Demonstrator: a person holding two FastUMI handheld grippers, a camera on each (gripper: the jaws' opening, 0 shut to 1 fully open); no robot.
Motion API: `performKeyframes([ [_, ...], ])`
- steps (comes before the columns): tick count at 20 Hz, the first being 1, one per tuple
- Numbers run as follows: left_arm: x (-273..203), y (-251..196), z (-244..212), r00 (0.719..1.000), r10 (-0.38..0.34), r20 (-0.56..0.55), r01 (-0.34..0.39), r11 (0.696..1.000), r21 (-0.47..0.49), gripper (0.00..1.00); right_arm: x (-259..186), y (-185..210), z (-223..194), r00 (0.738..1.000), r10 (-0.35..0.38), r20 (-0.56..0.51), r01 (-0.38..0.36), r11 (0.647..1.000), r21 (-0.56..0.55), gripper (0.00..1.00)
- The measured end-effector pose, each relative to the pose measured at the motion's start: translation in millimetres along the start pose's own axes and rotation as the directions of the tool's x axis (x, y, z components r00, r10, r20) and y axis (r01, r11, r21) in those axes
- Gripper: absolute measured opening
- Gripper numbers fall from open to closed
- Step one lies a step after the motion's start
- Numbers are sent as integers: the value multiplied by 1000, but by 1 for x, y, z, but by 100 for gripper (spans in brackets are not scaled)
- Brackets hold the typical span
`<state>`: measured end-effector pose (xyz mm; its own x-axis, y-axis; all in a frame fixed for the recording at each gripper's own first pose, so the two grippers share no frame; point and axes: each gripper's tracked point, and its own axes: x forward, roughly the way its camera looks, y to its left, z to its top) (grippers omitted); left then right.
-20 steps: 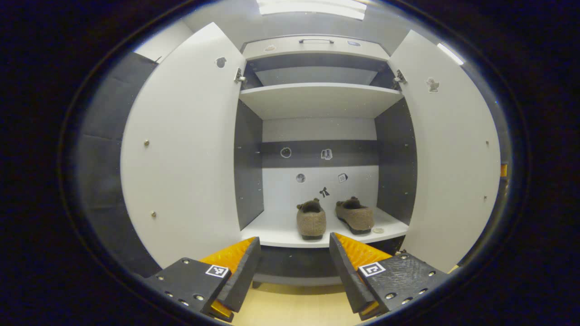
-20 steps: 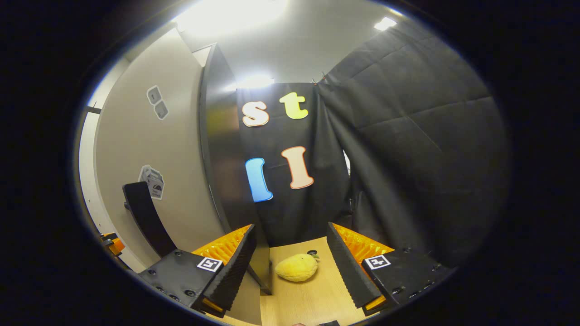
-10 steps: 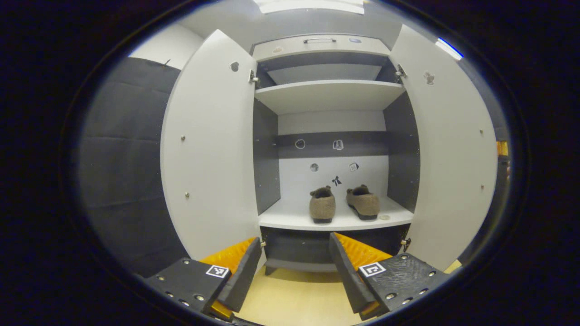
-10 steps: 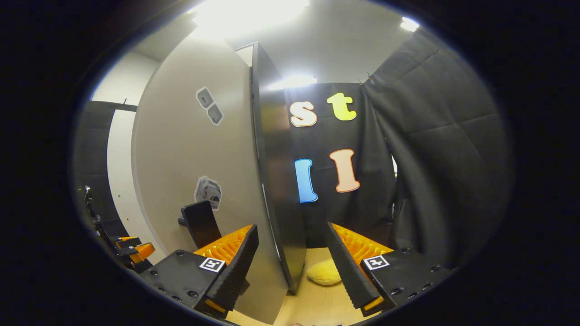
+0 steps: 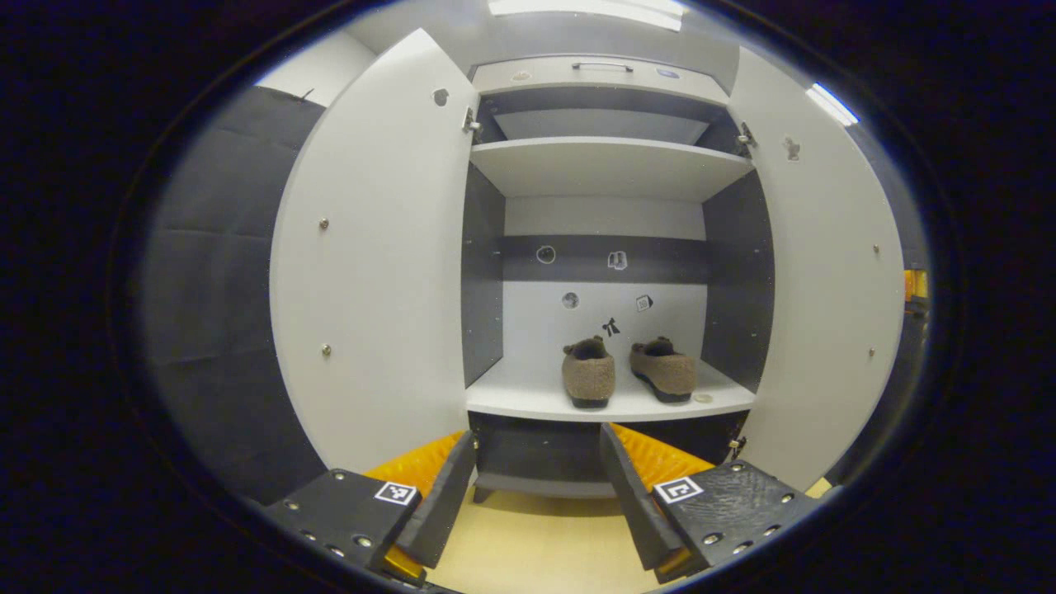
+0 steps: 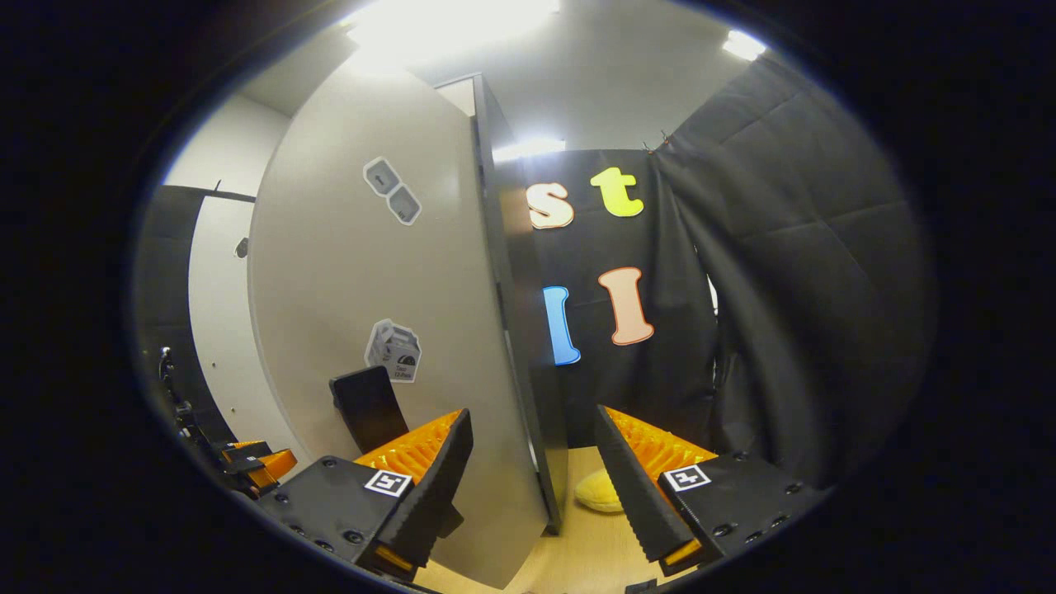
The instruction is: Grab one shoe with the right hand and put it into the shoe cabinet, grab the other shoe with the left hand and put it into the shoe cabinet; then close the right door with the right hand and the left door with the left hand.
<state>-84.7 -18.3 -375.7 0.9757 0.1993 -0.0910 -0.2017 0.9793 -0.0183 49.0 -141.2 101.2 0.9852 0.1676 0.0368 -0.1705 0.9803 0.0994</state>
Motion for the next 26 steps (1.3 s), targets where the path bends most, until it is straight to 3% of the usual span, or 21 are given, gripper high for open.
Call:
performKeyframes([
  [4,0,18,0,999,-33,18,32,999,33,88,9,33,-5,1000,1,-2,-1,1000,-2,95],
  [5,-1,22,-3,999,-42,11,42,999,32,95,12,41,-7,1000,6,-5,-6,1000,-1,95],
  [6,-3,25,-5,999,-51,9,51,998,28,95,15,52,-8,1000,14,-6,-14,1000,-4,95],
  [7,-5,31,-6,998,-56,9,56,998,24,88,20,63,-9,1000,23,-3,-23,1000,-12,95],
  [9,-10,41,-10,998,-58,4,58,998,18,88,30,89,-11,998,64,10,-64,997,-33,95],
  [10,-12,46,-12,998,-56,1,56,998,12,95,35,101,-12,995,96,4,-95,995,-26,95],
  [11,-15,50,-14,998,-59,-2,59,998,0,95,37,113,-10,992,123,3,-123,992,-7,95],
  [12,-18,53,-16,998,-61,-3,61,998,-14,88,40,117,-4,991,130,14,-130,991,7,95],
  [16,-34,71,-31,998,-57,-17,56,997,-61,88,50,109,3,996,89,27,-89,996,-5,95],
  [17,-40,78,-37,999,-41,-25,39,997,-67,95,54,103,4,997,68,22,-68,998,-10,95],
  [21,-70,113,-57,999,27,-27,-30,993,-111,88,61,80,13,999,-3,32,3,1000,-3,95],
  [22,-78,124,-63,998,48,-32,-52,991,-124,95,62,76,13,999,-20,27,20,1000,-11,95],
  [26,-94,174,-80,990,127,-64,-133,985,-112,88,66,71,13,995,-88,37,90,996,-29,95],
])
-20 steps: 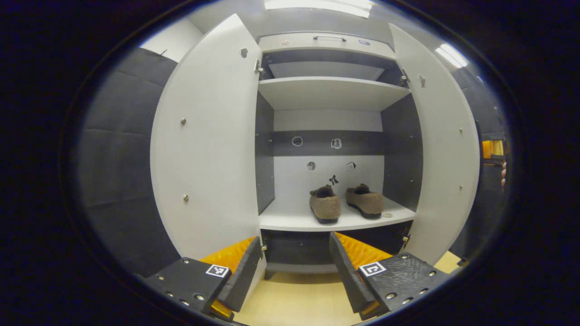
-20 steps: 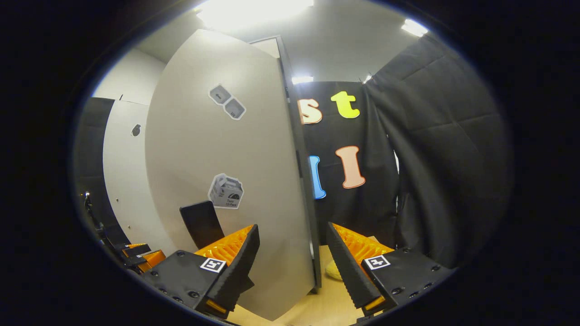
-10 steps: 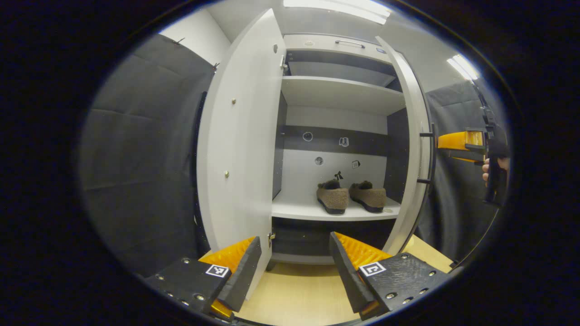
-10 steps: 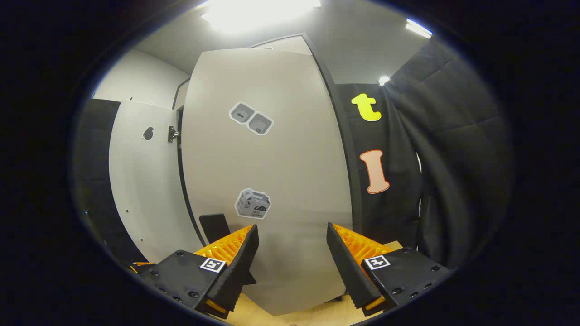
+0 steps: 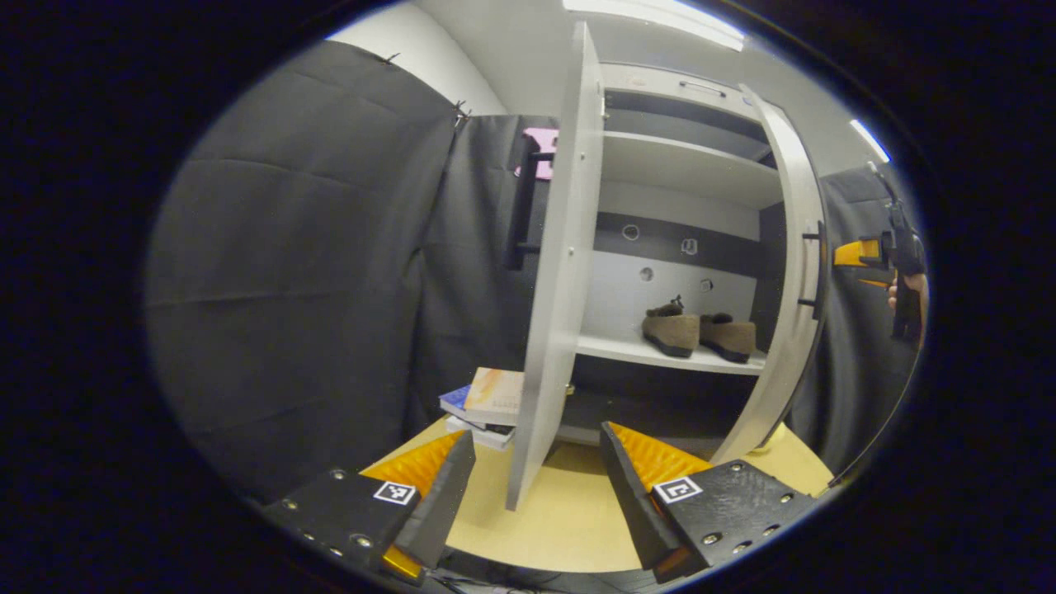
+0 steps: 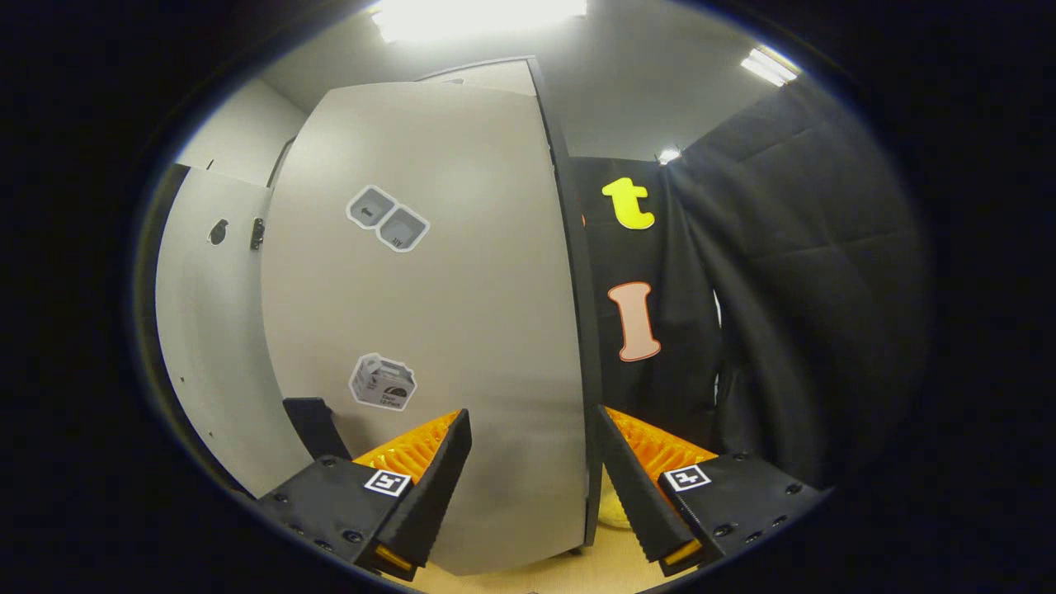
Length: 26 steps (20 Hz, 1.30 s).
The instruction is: Grab one shoe with the right hand and put it into the shoe cabinet, grab the other shoe with the left hand and put it into the shoe cabinet; then close the right door with the right hand and the left door with the left hand.
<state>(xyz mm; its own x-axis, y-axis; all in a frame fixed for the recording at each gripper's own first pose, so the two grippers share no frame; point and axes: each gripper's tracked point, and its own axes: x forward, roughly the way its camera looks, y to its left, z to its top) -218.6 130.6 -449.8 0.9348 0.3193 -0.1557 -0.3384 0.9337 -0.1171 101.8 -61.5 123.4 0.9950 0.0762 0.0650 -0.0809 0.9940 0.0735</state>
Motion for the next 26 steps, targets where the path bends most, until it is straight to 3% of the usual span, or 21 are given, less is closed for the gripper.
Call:
performKeyframes([
  [1,0,12,6,1000,14,12,-14,1000,9,94,-1,2,-1,1000,-5,2,5,1000,7,95],
  [2,0,29,14,999,35,27,-35,999,20,95,-3,4,-3,1000,-12,5,12,1000,10,96],
  [3,3,45,23,998,54,46,-55,998,28,88,-5,6,-6,1000,-17,8,17,1000,9,96],
  [5,14,72,49,992,83,98,-85,996,23,88,-12,8,-15,999,-34,6,34,999,8,95],
  [6,19,83,64,989,89,120,-91,996,15,95,-17,10,-20,999,-46,10,46,999,14,96],
  [7,26,94,77,987,87,132,-89,996,10,94,-22,12,-24,998,-57,19,56,998,23,96],
  [8,35,100,85,988,65,137,-67,998,10,88,-27,13,-29,998,-61,25,60,998,33,95],
  [10,55,106,108,989,11,148,-15,1000,22,88,-37,16,-42,997,-72,21,71,996,45,95],
  [12,76,110,129,987,-35,157,34,999,7,95,-46,16,-50,996,-87,15,86,995,57,95],
  [14,93,104,150,980,-104,169,107,994,-6,96,-58,14,-56,994,-110,16,109,992,61,96],
  [15,101,102,163,975,-129,179,128,992,17,80,-63,9,-59,992,-129,18,128,990,57,95],
  [16,108,101,173,971,-148,189,144,989,34,95,-67,6,-63,990,-143,15,142,988,55,95],
  [21,124,69,210,929,-283,239,284,958,31,95,-86,-7,-86,982,-185,-38,188,980,66,95],
  [22,124,62,208,920,-306,245,310,951,27,91,-89,-11,-88,979,-197,-45,200,977,68,96],
  [26,124,54,209,918,-321,234,314,947,65,87,-96,-21,-96,972,-225,-61,230,969,94,95],
])
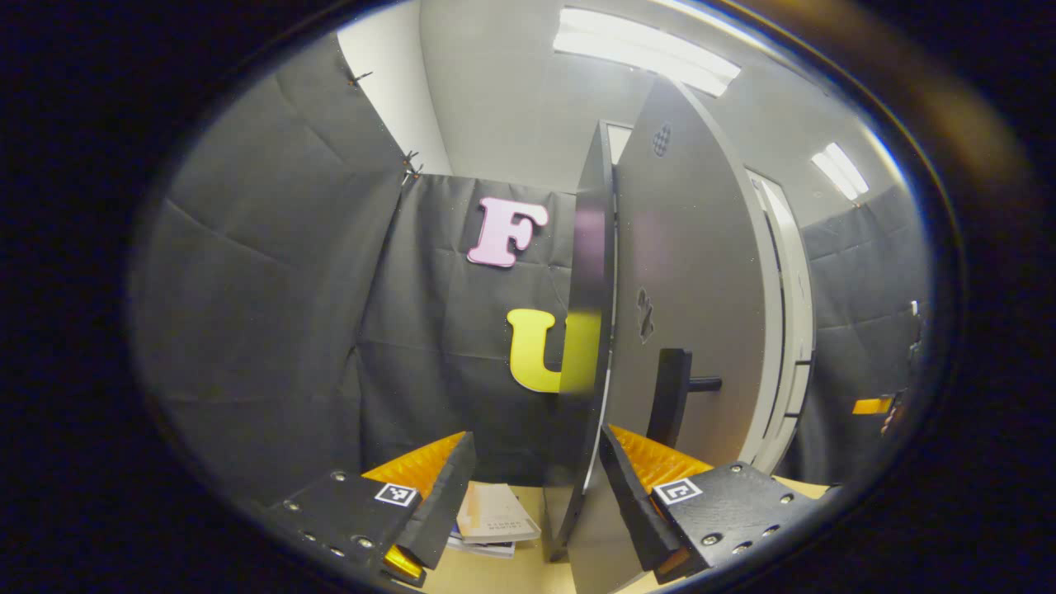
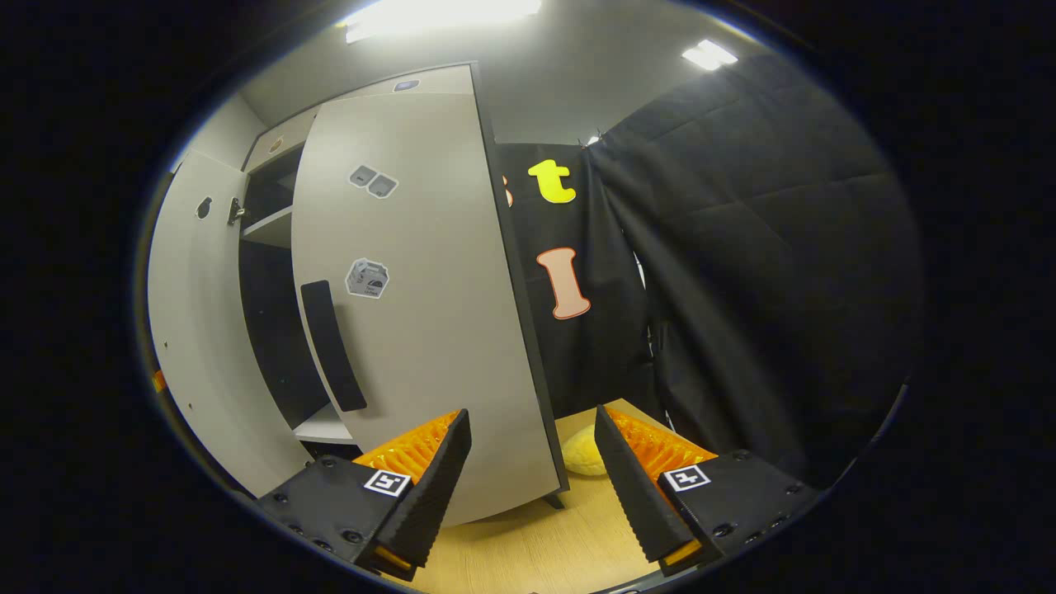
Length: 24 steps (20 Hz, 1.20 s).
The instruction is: Grab one shoe with the right hand and put it into the shoe cabinet, grab the other shoe with the left hand and put it into the shoe cabinet; then close the right door with the right hand and the left door with the left hand.
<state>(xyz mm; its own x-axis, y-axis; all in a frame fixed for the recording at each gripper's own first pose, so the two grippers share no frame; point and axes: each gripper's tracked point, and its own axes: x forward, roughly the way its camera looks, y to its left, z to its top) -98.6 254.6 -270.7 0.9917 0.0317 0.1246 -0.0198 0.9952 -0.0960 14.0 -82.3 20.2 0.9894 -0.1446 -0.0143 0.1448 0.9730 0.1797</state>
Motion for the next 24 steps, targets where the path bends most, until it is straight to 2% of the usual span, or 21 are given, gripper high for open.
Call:
performKeyframes([
  [5,-3,-14,7,999,-43,-32,47,993,112,87,1,5,-6,1000,17,-8,-17,1000,-5,95],
  [14,5,-65,-4,995,-94,-33,95,995,24,88,2,11,-34,995,77,-63,-77,997,3,95],
  [15,6,-72,-4,994,-101,-36,102,995,23,88,2,10,-37,994,82,-69,-82,997,3,88],
  [16,8,-81,-5,993,-109,-42,110,994,23,88,2,7,-39,994,86,-74,-86,996,2,88],
  [17,8,-91,-5,992,-117,-46,118,992,32,81,4,5,-41,993,88,-79,-89,996,3,88],
  [18,11,-99,-5,991,-123,-44,125,991,47,81,5,3,-43,992,93,-85,-93,996,5,88],
  [19,14,-108,-4,991,-128,-43,131,990,60,95,5,0,-46,991,97,-89,-97,995,3,88],
  [24,35,-166,-31,986,-142,-92,147,988,51,94,11,-17,-52,987,121,-109,-124,992,-16,88],
])
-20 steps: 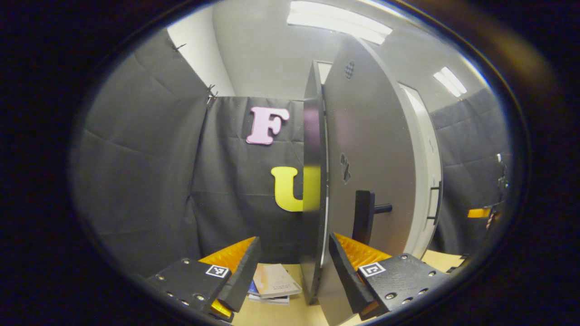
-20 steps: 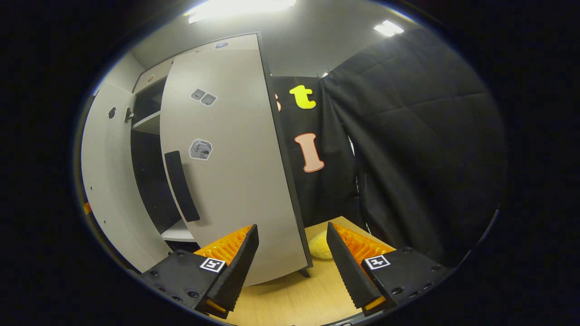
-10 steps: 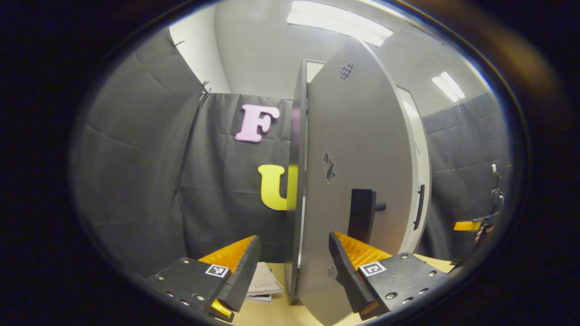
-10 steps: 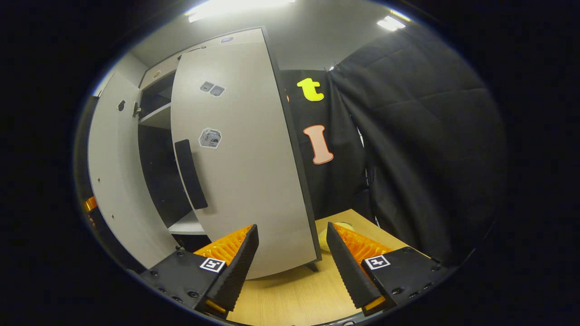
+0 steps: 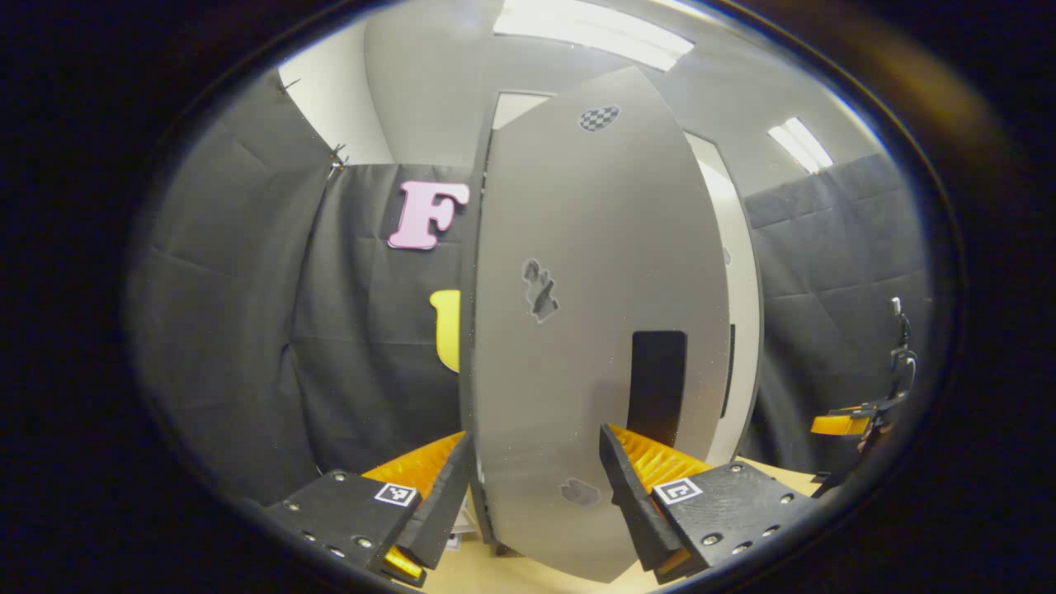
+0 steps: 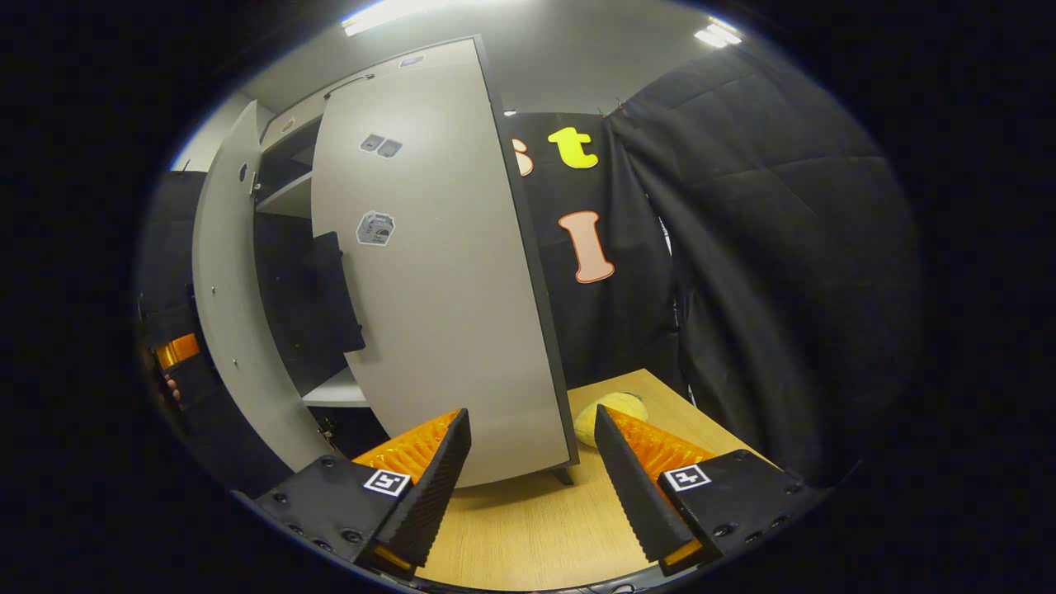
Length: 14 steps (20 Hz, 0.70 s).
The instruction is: Grab one shoe with the right hand and put it into the shoe cabinet, grab the other shoe with the left hand and put it into the shoe cabinet; then close the right door with the right hand and the left door with the left hand.
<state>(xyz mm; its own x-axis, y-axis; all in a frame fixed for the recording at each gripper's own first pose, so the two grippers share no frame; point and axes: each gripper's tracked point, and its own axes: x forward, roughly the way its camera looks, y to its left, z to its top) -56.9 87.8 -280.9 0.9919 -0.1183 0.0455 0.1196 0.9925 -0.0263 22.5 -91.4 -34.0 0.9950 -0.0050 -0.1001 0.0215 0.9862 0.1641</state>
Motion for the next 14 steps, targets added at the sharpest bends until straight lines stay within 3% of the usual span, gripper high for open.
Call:
performKeyframes([
  [1,7,-6,-2,1000,16,-6,-16,1000,-3,94,1,-3,2,1000,4,-1,-4,1000,-1,88],
  [2,13,-10,-3,999,36,-12,-36,999,-5,81,1,-7,4,1000,6,-1,-6,1000,-2,88],
  [3,16,-12,-2,998,61,-15,-61,998,-10,88,1,-13,6,1000,5,0,-5,1000,-5,88],
  [4,16,-10,-1,997,80,-16,-81,997,-19,94,1,-19,10,1000,2,4,-2,1000,-10,96],
  [5,16,-8,1,995,96,-14,-97,995,-31,94,2,-24,13,1000,2,7,-2,1000,-14,96],
  [6,17,-5,0,993,116,-18,-116,992,-47,88,4,-28,15,1000,2,6,-2,1000,-17,96],
  [7,17,-3,-2,991,134,-29,-135,989,-65,88,6,-31,15,1000,3,0,-3,1000,-20,96],
  [8,18,-3,-3,988,149,-40,-152,984,-87,88,8,-34,16,1000,3,-5,-3,1000,-23,88],
  [9,18,0,-5,985,166,-49,-170,979,-111,94,12,-34,17,1000,4,-7,-4,1000,-24,88],
  [10,18,2,-6,981,183,-58,-189,972,-136,94,16,-33,20,1000,11,-6,-11,1000,-23,96],
  [11,17,3,-5,979,195,-62,-203,967,-151,88,21,-30,23,1000,17,0,-17,1000,-23,95],
  [12,15,5,-4,975,213,-62,-220,962,-160,94,26,-27,26,1000,27,10,-27,999,-27,96],
  [14,9,8,-3,967,248,-63,-255,954,-157,94,36,-17,33,998,49,26,-48,998,-44,98],
])
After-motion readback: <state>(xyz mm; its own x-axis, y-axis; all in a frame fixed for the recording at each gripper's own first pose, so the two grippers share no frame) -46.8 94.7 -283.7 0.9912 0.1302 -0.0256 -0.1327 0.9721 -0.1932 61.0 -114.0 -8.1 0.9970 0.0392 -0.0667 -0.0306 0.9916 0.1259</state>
